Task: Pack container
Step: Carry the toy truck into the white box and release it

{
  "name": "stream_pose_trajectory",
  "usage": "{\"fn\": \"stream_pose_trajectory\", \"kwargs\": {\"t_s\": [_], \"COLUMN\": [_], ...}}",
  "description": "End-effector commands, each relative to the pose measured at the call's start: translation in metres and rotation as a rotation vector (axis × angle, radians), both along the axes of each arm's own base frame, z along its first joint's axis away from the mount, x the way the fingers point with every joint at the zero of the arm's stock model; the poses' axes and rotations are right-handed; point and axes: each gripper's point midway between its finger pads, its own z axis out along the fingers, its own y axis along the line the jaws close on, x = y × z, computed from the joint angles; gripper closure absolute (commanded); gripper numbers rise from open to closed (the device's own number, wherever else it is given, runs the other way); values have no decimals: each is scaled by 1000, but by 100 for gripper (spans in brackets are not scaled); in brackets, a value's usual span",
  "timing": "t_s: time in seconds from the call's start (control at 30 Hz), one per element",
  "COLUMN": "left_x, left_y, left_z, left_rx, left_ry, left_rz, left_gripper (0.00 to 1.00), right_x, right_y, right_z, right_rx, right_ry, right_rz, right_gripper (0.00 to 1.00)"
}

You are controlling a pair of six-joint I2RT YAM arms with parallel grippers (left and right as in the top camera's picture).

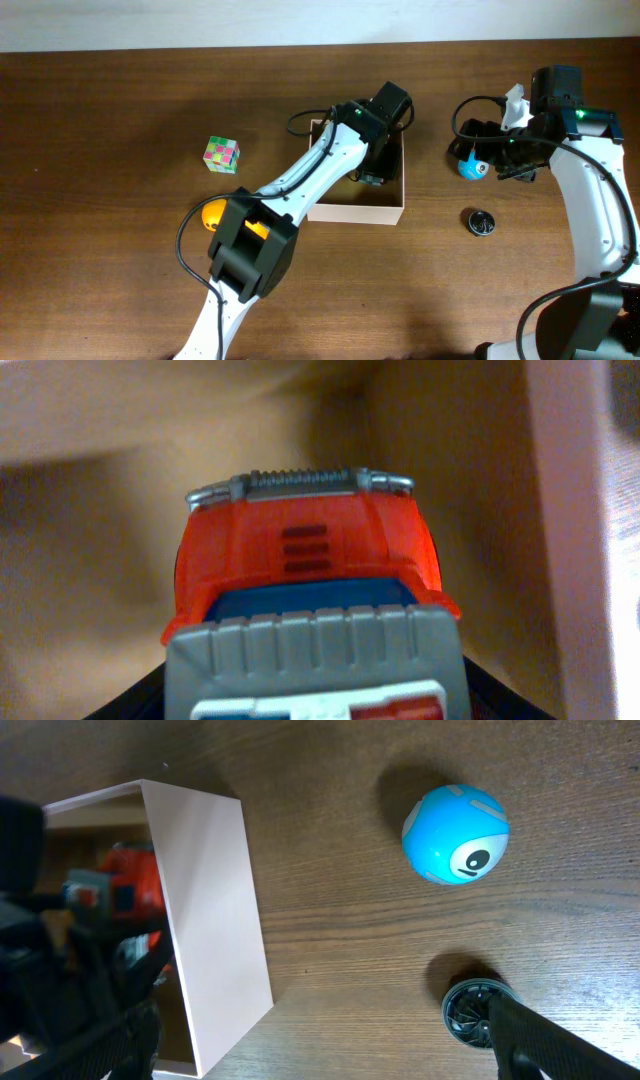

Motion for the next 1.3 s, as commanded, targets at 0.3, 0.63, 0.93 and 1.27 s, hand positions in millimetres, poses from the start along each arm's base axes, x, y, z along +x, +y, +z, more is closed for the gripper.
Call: {"fn": "stream_pose_trajectory", "kwargs": {"t_s": [0.3,0.63,0.93,1.27], "left_x": [14,14,21,59], "left_y": [-7,-7,10,152], "left_z": [10,11,75,173], "left_rx": [-39,-40,-60,284], "left_ry": [-54,-54,-87,-318], "left_rz": [22,21,45,33], "left_gripper": [29,4,4,1], "right_x": [5,5,5,5], "right_y": [-4,-4,-4,-4], "right_z": [6,6,6,6], "right_rx": [-13,-13,-13,-13], "right_ry": [-21,-21,-21,-20], "right_rz": [-8,-8,-8,-8], "right_gripper": [1,1,1,1]}}
